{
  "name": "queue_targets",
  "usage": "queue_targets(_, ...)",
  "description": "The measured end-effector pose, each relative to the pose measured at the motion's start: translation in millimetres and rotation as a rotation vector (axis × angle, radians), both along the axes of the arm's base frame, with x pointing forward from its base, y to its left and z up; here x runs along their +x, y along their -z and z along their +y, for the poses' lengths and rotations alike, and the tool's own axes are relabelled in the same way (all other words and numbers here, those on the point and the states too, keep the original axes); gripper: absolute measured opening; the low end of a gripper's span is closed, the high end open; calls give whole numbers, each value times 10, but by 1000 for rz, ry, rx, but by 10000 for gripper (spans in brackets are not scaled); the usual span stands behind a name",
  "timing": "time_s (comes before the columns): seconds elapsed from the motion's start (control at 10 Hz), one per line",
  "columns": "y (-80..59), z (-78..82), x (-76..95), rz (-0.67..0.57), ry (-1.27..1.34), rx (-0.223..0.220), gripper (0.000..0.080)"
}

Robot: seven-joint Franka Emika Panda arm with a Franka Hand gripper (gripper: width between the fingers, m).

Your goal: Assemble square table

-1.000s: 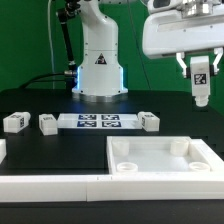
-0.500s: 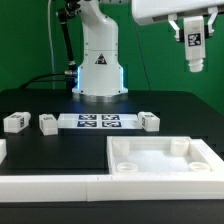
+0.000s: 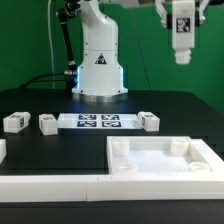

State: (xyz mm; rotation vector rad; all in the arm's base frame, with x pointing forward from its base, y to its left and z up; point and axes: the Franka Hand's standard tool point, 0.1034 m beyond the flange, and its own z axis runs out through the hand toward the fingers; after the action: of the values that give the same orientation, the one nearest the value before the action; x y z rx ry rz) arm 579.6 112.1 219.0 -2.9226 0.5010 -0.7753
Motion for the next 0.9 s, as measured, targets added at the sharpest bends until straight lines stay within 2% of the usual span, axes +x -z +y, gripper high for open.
queue_targets(0.1,94,125,-31,-10,-1,50,285)
queue_targets(0.2,66,77,-9,1,-12,41,285)
queue_targets(0.5,56,135,11,12,-4,76,285)
queue_targets(0.6,92,206,-16,15,-2,84,285)
queue_targets(0.7,258,338,-103,34,-46,59,285)
queue_targets(0.8,372,322,-98,49,-65,38,285)
queue_targets(0.9,427,267,-78,56,-93,12,286)
